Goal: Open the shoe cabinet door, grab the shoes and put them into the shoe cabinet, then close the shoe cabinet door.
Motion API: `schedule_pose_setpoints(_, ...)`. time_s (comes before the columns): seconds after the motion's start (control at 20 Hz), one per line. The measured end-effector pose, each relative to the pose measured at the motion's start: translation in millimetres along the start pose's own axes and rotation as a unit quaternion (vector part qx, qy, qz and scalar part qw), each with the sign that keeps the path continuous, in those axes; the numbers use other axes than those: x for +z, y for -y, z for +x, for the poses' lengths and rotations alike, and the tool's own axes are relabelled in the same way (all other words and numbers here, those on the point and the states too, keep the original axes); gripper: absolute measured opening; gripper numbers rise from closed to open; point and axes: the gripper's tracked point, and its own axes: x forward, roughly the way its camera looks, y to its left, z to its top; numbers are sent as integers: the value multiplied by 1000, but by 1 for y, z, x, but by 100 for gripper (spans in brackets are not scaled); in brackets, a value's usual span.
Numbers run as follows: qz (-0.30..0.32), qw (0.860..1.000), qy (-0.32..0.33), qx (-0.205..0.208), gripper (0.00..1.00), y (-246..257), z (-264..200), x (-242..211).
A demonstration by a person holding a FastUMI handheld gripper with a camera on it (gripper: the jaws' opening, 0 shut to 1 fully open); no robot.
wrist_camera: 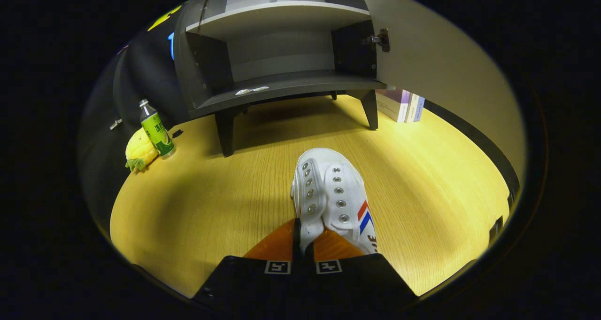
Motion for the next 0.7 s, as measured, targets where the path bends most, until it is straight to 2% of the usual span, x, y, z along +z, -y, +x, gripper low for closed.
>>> schedule_pose_setpoints(0.15,-8,1000,2,-2,5,1,-9,8)
schedule_pose_setpoints(0.3,-13,1000,21,0,5,5,-31,35)
schedule_pose_setpoints(0.7,-12,997,71,23,5,18,-129,141)
